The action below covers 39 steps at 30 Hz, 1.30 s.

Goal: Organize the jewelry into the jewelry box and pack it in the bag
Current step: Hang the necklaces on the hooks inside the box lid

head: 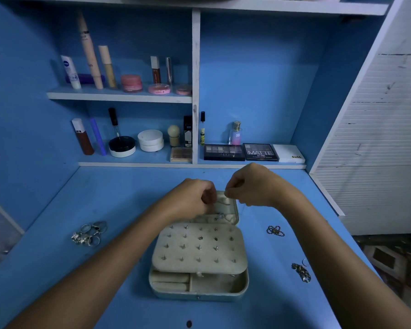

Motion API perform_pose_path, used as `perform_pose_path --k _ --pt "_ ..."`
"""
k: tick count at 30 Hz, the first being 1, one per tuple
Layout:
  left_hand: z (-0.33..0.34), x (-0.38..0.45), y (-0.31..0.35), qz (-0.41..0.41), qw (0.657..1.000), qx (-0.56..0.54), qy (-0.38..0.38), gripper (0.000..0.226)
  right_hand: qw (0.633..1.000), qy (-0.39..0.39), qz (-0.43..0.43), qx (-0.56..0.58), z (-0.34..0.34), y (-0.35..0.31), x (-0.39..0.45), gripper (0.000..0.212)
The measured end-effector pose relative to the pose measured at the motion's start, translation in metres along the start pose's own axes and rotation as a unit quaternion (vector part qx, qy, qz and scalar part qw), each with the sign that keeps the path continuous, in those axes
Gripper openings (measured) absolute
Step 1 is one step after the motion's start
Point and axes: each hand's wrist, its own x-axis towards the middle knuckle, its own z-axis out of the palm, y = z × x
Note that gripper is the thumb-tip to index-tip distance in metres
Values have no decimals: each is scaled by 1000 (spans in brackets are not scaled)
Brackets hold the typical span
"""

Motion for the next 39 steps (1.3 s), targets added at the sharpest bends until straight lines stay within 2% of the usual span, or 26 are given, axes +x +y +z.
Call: perform_pose_path --k 4,13,22,31,34,37,39 --pt "-7 -2 -7 -7 1000 5 16 26 998 -44 -28 42 2 -6 3 23" --pt "-15 -8 -18 -29 998 -16 44 17 997 -24 -68 40 26 -9 14 12" --pt "-2 -4 -6 2 1000 -2 3 9 998 -14 -58 3 18 14 13 13" --pt "6 5 8 43 995 69 -57 23 998 -17 -51 -29 16 27 9 20" --pt "5 4 8 40 995 75 -60 19 998 -18 -53 -28 17 27 8 20" --pt "0 2 6 15 998 40 -52 4 998 -22 -57 -29 19 26 7 18" --pt "-4 2 4 7 999 21 -41 6 998 -27 -56 -34 21 26 6 19"
